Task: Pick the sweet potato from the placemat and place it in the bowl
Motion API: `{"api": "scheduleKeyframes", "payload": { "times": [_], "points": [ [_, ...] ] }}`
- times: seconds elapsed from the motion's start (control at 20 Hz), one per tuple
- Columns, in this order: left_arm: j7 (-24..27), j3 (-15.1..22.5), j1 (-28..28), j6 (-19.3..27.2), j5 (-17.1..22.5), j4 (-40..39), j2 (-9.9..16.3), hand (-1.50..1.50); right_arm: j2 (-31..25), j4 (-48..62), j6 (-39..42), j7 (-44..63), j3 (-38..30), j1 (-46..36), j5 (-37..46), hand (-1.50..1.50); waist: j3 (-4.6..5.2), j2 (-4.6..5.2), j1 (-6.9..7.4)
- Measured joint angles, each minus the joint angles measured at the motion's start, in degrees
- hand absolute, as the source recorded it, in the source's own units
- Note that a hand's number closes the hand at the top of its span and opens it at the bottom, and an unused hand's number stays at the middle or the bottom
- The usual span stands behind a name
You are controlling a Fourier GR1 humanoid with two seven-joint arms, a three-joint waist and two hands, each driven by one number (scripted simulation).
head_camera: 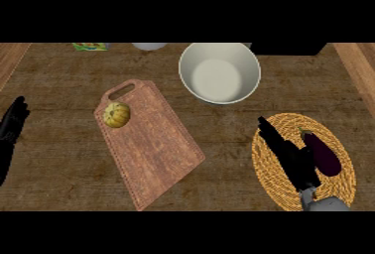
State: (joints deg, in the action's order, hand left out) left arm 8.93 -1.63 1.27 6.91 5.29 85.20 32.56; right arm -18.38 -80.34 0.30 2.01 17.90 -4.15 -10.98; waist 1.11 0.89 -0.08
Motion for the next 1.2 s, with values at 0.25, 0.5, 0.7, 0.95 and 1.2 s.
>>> {"api": "scheduleKeyframes", "payload": {
  "times": [0.25,0.5,0.7,0.95,1.2],
  "points": [
    [-2.4,4.4,-0.4,-2.7,4.0,0.6,-6.4,0.0,-7.4,-3.8,-7.9,-1.5,-0.1,-0.7,13.1,1.5,-0.42,-1.37,-2.43],
    [-4.9,7.9,-0.2,-4.7,8.9,0.8,-12.8,0.0,-15.4,-4.9,-22.4,-0.3,-6.2,-0.6,27.2,-1.5,-0.11,-2.56,-7.44],
    [-7.9,10.5,-1.7,-5.3,11.7,2.2,-16.9,0.0,-14.9,-9.1,-32.7,-1.6,-2.5,5.5,39.7,-1.5,-0.56,-2.23,-6.41],
    [-10.1,12.5,-3.4,-5.0,12.2,3.1,-19.2,0.0,-15.8,-12.0,-36.3,7.0,2.1,12.1,58.2,-1.5,-0.53,-1.88,-4.99],
    [-11.4,13.1,-4.1,-4.9,12.3,3.5,-19.7,0.0,-14.7,-13.0,-31.9,21.2,1.8,15.1,74.4,-1.5,-0.27,-1.78,-4.3]
  ]
}}
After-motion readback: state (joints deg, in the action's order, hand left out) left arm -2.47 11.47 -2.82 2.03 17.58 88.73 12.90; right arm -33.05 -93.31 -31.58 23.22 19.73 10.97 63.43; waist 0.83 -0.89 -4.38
